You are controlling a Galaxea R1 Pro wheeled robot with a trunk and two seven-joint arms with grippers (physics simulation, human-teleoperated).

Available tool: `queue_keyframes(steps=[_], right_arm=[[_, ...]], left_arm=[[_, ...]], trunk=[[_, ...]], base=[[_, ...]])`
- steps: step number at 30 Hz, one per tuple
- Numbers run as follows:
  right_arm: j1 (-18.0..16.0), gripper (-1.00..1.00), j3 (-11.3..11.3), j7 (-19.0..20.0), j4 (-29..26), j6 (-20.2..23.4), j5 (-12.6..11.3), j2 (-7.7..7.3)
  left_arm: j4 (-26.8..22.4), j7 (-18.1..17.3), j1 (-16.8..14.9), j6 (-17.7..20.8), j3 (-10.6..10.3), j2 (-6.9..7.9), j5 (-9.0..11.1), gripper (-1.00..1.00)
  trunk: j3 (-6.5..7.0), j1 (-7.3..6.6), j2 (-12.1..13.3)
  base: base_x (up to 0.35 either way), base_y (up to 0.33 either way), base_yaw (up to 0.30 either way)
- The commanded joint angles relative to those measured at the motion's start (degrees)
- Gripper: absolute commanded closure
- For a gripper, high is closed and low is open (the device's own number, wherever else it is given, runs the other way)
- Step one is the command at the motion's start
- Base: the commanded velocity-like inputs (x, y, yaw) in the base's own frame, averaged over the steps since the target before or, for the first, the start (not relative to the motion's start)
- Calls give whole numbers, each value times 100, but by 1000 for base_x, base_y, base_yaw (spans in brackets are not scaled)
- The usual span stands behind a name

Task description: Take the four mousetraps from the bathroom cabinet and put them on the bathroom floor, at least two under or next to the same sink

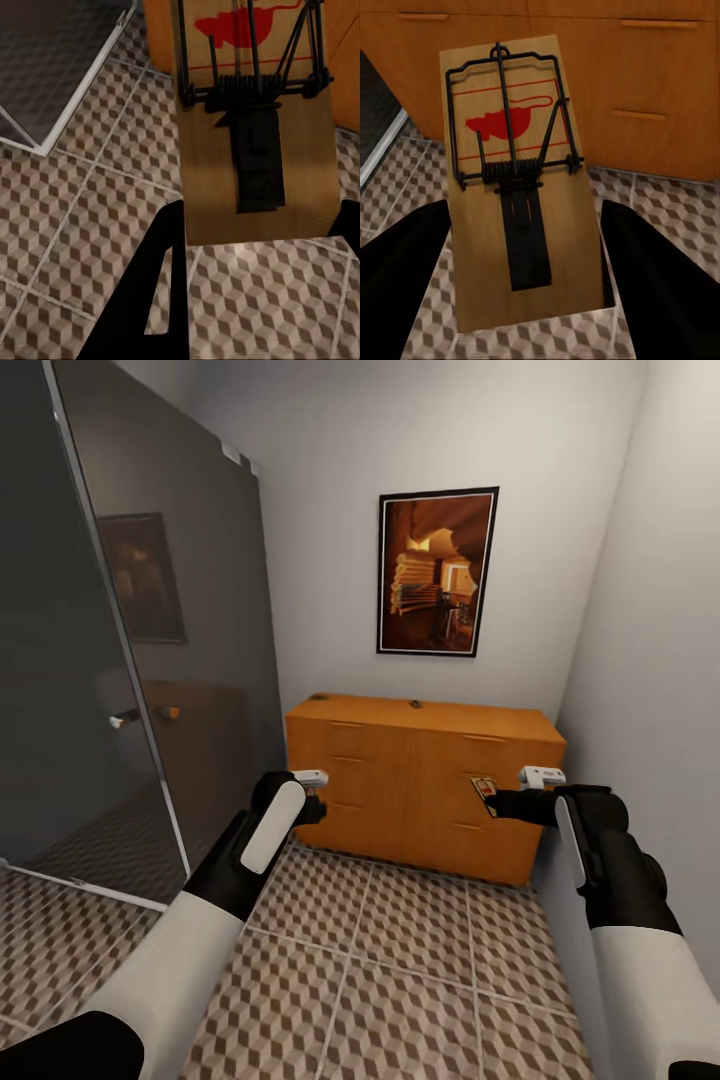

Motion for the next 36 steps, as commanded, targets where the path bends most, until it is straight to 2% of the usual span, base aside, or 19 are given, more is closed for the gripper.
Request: queue_keyframes(steps=[1,9,36], right_arm=[[-5,100,-4,45,-4,21,43,1],[-5,100,-4,45,8,21,36,0],[-5,100,-4,40,15,21,34,5]], left_arm=[[-4,63,-6,20,-7,1,43,100],[-4,62,-6,16,-7,1,49,100],[-4,65,-6,19,-7,1,50,100]], trunk=[[-7,-4,-4],[-7,-4,-4],[-7,-4,-4]], base=[[-335,0,0],[-162,0,67],[-3,0,268]])
